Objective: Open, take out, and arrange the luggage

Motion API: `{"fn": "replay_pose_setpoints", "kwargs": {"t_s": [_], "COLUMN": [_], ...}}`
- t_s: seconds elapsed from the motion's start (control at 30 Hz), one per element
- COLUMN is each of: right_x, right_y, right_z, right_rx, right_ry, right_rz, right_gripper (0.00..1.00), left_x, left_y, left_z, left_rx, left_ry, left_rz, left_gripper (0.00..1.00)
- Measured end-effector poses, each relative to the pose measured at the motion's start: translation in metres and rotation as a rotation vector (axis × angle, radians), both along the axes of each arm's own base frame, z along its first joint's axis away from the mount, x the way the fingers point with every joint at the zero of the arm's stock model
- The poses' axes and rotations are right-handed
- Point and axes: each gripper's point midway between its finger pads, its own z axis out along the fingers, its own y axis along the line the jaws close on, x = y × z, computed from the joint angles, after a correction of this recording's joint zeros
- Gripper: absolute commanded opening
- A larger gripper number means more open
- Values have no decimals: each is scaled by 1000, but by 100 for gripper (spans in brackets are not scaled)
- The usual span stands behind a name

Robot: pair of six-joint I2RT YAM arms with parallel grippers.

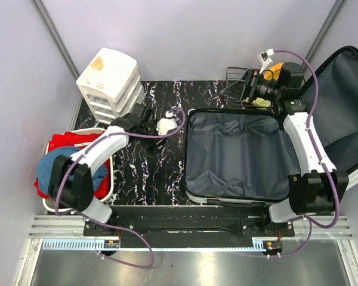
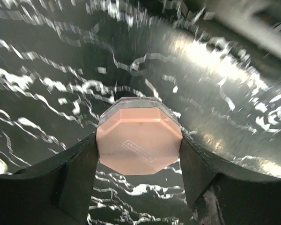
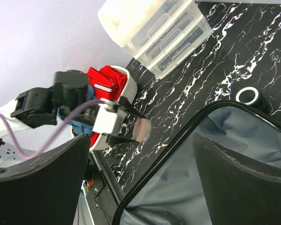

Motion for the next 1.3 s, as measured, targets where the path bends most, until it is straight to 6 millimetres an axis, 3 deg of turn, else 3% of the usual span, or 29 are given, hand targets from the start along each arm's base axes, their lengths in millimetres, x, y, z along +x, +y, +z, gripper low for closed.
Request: {"fn": "replay_pose_setpoints", "kwargs": {"t_s": [0.07, 0.17, 0.27, 0.43, 0.6, 0.8, 1.03, 1.3], "right_x": [-1, -3, -3, -3, -3, -3, -3, -4], "right_y": [-1, -1, -2, -2, -2, -2, -2, -2], "right_z": [1, 0, -2, -4, -4, -5, -5, -5], "right_rx": [-8, -16, -21, -26, -28, -31, -32, -32], "right_ry": [-8, -6, -2, 3, 1, -4, -6, -5], "right_rz": [-5, -5, -8, -8, -8, -7, -6, -6], "right_gripper": [100, 100, 100, 100, 100, 100, 100, 100], "left_x": [-2, 4, 11, 17, 23, 24, 22, 26], "left_y": [19, 39, 54, 61, 60, 62, 72, 71], "left_z": [-29, -54, -70, -92, -95, -99, -104, -103], "left_rx": [84, 164, 218, 261, 260, 260, 266, 246], "left_ry": [79, 125, 143, 158, 142, 131, 149, 137], "left_rz": [29, 64, 92, 105, 110, 112, 137, 144], "left_gripper": [43, 44, 46, 53, 78, 94, 89, 92]}}
